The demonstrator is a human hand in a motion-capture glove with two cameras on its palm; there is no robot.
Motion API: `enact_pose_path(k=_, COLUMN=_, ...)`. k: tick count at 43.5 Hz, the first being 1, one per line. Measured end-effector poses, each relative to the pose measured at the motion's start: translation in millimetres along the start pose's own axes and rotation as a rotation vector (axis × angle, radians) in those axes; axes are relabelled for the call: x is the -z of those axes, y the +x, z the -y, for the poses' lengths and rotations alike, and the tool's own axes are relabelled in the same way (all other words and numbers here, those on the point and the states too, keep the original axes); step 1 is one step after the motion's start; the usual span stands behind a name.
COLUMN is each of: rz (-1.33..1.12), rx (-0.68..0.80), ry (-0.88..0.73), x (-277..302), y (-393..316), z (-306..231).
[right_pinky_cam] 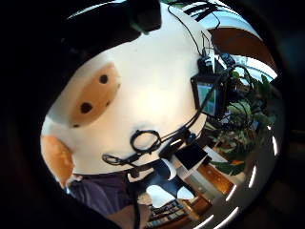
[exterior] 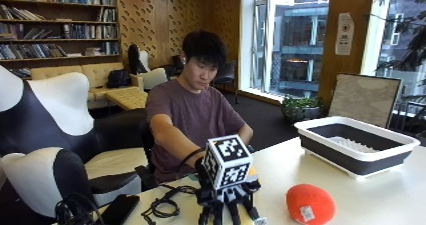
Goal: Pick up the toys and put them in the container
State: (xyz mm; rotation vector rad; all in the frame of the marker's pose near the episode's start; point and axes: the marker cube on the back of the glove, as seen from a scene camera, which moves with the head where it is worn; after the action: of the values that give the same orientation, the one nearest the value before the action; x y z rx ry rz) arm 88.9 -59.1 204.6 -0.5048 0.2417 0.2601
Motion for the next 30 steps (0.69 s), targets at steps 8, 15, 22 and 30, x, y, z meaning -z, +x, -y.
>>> enact_pose_path(k=8, rz=0.101, rx=-0.007, ry=0.157, x=-21.8, y=10.1, z=19.2)
enact_pose_path(k=15, rz=0.204, rx=0.080, ry=0.201, x=28.5, y=-8.3, z=-4.7)
enact_pose_path(k=22, rz=0.222, rx=0.207, ry=0.249, x=105.3, y=-68.1, z=-50.8)
enact_pose_path(k=30, rz=0.135, rx=0.347, ry=0.345, x=174.7, y=-156.9, z=-91.9)
